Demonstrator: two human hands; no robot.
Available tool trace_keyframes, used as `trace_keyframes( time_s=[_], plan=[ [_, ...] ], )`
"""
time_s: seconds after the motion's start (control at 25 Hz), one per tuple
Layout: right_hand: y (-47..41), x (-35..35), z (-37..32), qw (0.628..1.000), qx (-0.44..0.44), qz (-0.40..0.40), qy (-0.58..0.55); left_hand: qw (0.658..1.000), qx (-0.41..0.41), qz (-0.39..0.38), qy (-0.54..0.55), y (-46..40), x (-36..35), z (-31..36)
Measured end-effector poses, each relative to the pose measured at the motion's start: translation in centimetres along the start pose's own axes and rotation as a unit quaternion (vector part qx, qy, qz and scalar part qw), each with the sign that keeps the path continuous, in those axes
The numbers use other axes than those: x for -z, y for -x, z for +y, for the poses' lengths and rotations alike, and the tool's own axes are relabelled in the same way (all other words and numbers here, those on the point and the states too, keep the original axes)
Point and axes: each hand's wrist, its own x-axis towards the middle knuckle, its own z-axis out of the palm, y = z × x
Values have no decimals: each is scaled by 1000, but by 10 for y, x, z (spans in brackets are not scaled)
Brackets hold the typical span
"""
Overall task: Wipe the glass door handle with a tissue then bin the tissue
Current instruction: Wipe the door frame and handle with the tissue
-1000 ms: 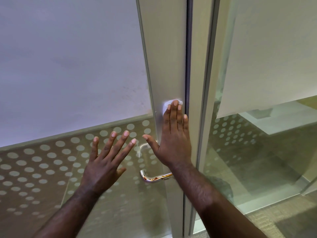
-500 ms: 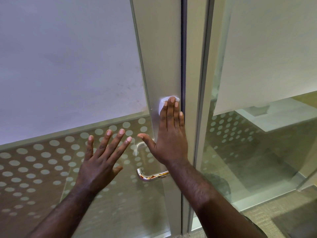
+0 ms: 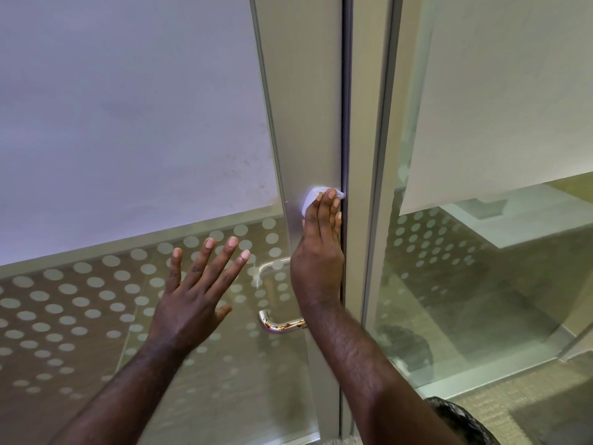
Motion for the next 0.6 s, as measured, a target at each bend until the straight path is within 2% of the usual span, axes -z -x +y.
trace_keyframes(
  time_s=[0.2, 0.36, 0.6],
  plan=[
    [6, 9, 13, 992, 116, -49, -3, 1000, 5, -4, 14, -1, 2, 2],
    [16, 27, 20, 976, 185, -99, -55, 1000, 12, -8, 19, -1, 2, 3],
    [51, 63, 54, 978, 166, -96, -85, 1000, 8, 10, 9, 0, 0, 3]
  ],
)
